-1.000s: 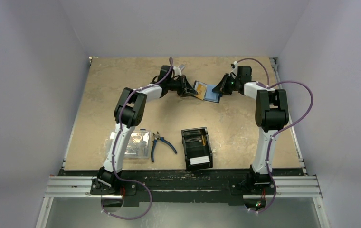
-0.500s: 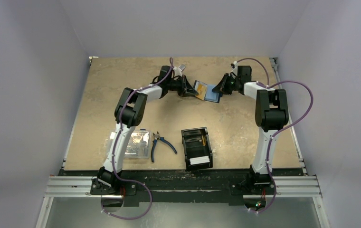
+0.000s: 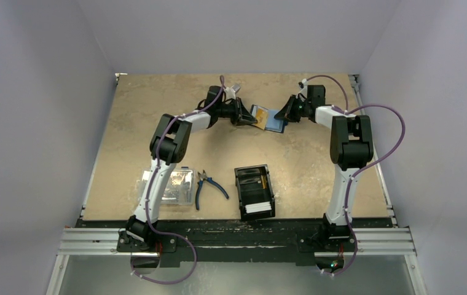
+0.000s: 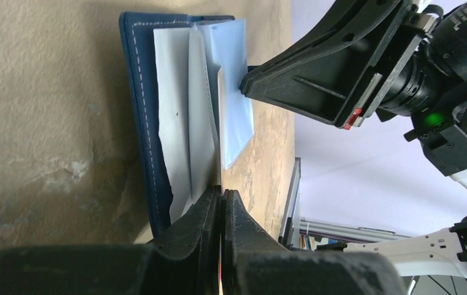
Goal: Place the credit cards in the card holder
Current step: Insert the credit card into the card holder.
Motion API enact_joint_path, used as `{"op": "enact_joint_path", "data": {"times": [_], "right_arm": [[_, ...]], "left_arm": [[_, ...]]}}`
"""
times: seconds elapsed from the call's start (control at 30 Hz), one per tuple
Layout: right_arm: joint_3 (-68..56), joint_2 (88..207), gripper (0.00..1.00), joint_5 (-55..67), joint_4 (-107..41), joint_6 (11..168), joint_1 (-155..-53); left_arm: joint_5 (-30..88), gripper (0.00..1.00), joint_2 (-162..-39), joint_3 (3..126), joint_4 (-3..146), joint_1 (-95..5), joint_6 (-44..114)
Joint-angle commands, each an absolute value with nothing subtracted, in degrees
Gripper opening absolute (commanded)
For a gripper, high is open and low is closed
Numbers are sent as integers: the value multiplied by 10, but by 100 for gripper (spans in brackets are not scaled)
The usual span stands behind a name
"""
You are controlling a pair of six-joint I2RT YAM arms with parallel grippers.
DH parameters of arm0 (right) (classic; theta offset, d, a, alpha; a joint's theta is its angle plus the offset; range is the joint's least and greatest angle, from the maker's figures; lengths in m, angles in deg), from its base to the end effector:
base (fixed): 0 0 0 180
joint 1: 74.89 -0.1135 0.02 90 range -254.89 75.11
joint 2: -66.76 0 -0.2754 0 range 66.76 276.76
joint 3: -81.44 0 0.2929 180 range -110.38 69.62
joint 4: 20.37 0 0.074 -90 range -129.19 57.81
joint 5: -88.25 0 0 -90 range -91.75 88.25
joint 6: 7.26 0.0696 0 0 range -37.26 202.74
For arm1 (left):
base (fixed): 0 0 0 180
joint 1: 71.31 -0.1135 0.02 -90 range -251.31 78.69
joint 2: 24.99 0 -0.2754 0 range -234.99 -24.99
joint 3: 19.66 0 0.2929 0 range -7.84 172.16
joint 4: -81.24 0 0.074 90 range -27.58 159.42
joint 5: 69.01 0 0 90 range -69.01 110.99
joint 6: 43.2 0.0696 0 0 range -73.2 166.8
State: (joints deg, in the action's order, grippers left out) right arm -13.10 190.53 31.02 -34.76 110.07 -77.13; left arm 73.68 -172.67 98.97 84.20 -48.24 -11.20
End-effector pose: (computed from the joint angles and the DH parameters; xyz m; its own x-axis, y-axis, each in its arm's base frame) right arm 0.5228 0.0581 0.1080 -0.8072 0.3548 -0.4717 -0.0605 0.7452 0.6641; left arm 0.5424 -0.2912 0.0674 -0.9732 -0.1442 -0.1793 0.1310 0.2933 -0.9470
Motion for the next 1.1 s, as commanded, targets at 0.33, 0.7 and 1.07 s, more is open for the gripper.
{"op": "enact_joint_path", "data": {"times": [0.33, 0.7, 1.07], "right_arm": [[-136, 1931, 0, 283, -382, 1075, -774], [-135, 1931, 0, 284, -382, 1075, -775], [-136, 1932, 0, 287, -382, 1077, -774]], "left_arm": [[736, 0, -1758, 1039, 909, -474, -168], [721, 0, -1764, 1051, 919, -473, -189], [715, 0, -1767, 1052, 920, -464, -190]]}}
